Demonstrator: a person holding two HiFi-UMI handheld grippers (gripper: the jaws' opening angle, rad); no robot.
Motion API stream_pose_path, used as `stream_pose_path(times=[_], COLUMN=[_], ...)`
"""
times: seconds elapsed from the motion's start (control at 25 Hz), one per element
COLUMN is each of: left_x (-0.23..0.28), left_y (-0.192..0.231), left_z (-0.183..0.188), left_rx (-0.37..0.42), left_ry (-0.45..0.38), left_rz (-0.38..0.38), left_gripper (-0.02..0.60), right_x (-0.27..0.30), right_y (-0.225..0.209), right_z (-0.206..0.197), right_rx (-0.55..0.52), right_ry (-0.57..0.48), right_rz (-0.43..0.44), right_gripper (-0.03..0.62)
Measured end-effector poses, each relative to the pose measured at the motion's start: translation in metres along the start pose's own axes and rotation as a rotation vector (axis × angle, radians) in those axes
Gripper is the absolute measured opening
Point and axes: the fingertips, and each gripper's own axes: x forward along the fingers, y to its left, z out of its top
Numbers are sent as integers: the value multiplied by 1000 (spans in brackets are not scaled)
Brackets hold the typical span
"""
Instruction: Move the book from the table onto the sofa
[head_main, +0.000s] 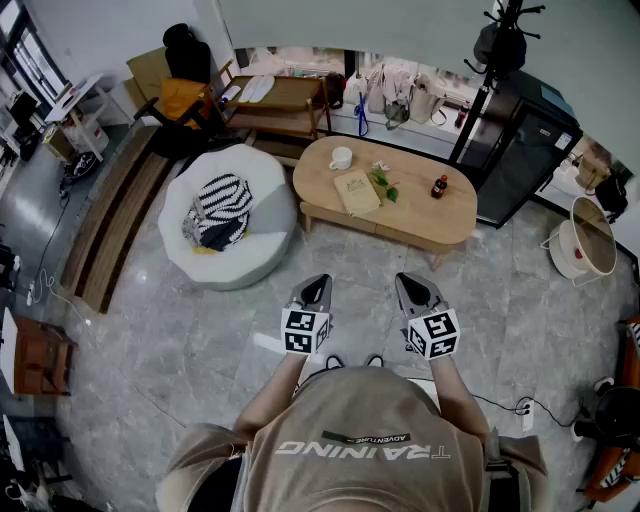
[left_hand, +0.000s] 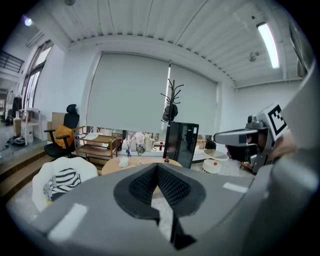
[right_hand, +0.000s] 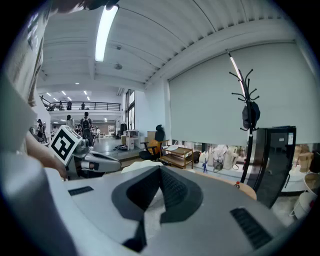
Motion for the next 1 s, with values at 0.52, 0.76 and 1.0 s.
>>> stream_pose_path(times=[0.52, 0.76, 1.0], left_x=[5, 7, 21], left_y=[17, 28, 50], left_z=[-13, -42, -47], left_rx=[-22, -69, -90], left_ry=[16, 55, 69], left_rz=[-53, -40, 6], left_gripper=[-8, -8, -8], right_x=[19, 25, 40], right_y=[20, 15, -5], right_z=[-12, -36, -54], right_rx=[-7, 40, 58], right_ry=[68, 112, 150], right_rz=[17, -5, 6], right_gripper=[-2, -2, -2])
